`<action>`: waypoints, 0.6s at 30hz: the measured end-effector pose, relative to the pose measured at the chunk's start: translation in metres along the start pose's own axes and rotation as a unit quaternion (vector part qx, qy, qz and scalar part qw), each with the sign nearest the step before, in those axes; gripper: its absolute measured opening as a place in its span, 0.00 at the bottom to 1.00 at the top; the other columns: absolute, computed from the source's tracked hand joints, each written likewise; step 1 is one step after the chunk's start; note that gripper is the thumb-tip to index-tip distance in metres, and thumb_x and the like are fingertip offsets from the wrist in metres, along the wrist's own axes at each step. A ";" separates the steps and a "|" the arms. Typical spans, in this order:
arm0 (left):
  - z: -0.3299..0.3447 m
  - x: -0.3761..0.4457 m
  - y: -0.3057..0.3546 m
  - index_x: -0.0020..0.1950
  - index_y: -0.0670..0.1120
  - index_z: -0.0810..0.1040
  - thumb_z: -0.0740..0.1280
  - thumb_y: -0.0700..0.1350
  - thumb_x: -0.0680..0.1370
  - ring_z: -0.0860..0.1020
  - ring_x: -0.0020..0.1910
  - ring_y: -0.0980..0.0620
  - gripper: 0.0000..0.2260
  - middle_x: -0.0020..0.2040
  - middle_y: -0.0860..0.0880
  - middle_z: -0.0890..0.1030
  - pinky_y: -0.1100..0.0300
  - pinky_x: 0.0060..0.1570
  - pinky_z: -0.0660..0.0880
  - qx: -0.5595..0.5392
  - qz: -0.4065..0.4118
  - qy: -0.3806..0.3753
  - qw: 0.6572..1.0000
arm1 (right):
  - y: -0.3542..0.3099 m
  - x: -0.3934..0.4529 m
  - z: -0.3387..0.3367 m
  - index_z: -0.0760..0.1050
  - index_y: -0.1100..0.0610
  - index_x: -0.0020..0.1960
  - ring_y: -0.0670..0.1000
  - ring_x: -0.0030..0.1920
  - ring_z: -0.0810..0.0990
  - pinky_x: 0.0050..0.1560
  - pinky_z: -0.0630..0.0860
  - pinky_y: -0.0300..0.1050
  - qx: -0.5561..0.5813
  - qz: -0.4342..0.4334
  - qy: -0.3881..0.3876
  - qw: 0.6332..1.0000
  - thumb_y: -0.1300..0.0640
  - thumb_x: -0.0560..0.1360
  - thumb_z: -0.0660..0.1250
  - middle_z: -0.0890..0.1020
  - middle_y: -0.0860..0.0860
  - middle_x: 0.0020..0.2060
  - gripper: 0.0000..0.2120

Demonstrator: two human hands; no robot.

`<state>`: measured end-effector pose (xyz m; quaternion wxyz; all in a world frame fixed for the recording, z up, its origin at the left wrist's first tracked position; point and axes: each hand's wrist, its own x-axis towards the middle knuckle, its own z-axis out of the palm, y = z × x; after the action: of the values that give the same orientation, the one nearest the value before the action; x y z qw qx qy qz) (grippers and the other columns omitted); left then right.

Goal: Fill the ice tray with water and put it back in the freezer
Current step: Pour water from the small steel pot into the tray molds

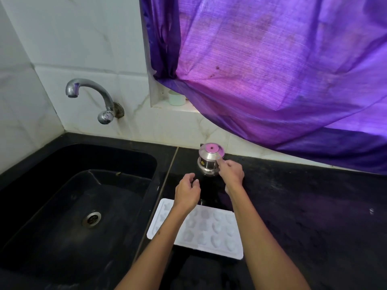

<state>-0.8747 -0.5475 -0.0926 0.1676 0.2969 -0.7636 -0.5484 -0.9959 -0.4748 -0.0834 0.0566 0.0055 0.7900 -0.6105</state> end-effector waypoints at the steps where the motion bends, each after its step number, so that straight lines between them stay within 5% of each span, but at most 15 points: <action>1: 0.000 -0.006 0.001 0.70 0.43 0.68 0.58 0.43 0.81 0.72 0.65 0.50 0.17 0.67 0.45 0.74 0.63 0.58 0.67 -0.001 0.006 -0.005 1.000 | -0.006 -0.004 -0.010 0.73 0.57 0.30 0.54 0.39 0.78 0.42 0.75 0.47 0.005 -0.009 0.006 1.000 0.48 0.73 0.68 0.78 0.54 0.32 0.17; 6: 0.008 -0.036 0.009 0.71 0.43 0.67 0.58 0.44 0.81 0.70 0.68 0.50 0.18 0.69 0.46 0.72 0.59 0.64 0.67 -0.009 0.047 -0.025 0.999 | -0.028 -0.032 -0.063 0.75 0.62 0.34 0.58 0.43 0.81 0.49 0.79 0.53 -0.016 -0.045 0.040 0.998 0.44 0.71 0.70 0.83 0.58 0.38 0.20; 11: 0.031 -0.073 0.009 0.72 0.45 0.65 0.59 0.43 0.81 0.69 0.67 0.54 0.18 0.69 0.48 0.71 0.60 0.65 0.68 -0.041 0.091 -0.062 0.993 | -0.015 -0.074 -0.112 0.77 0.59 0.35 0.54 0.41 0.81 0.48 0.78 0.52 -0.035 -0.051 0.091 0.994 0.43 0.70 0.70 0.82 0.52 0.34 0.19; 15: 0.056 -0.102 0.004 0.70 0.50 0.66 0.59 0.44 0.81 0.71 0.51 0.74 0.17 0.58 0.63 0.74 0.77 0.52 0.66 -0.090 0.085 -0.101 0.987 | 0.000 -0.101 -0.139 0.77 0.57 0.33 0.52 0.39 0.80 0.42 0.74 0.48 -0.067 -0.042 0.111 0.991 0.44 0.70 0.70 0.81 0.49 0.32 0.17; 18: 0.072 -0.121 -0.003 0.68 0.51 0.69 0.59 0.42 0.81 0.72 0.56 0.70 0.15 0.59 0.60 0.76 0.78 0.52 0.67 -0.127 0.072 -0.143 0.979 | 0.007 -0.112 -0.153 0.75 0.55 0.32 0.51 0.38 0.78 0.41 0.70 0.46 -0.126 -0.043 0.117 0.984 0.44 0.70 0.70 0.80 0.47 0.30 0.17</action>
<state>-0.8230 -0.4176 -0.1117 0.1318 0.1361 -0.7230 -0.6644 -0.8963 -0.3182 -0.0411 -0.0627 0.0357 0.8612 -0.5030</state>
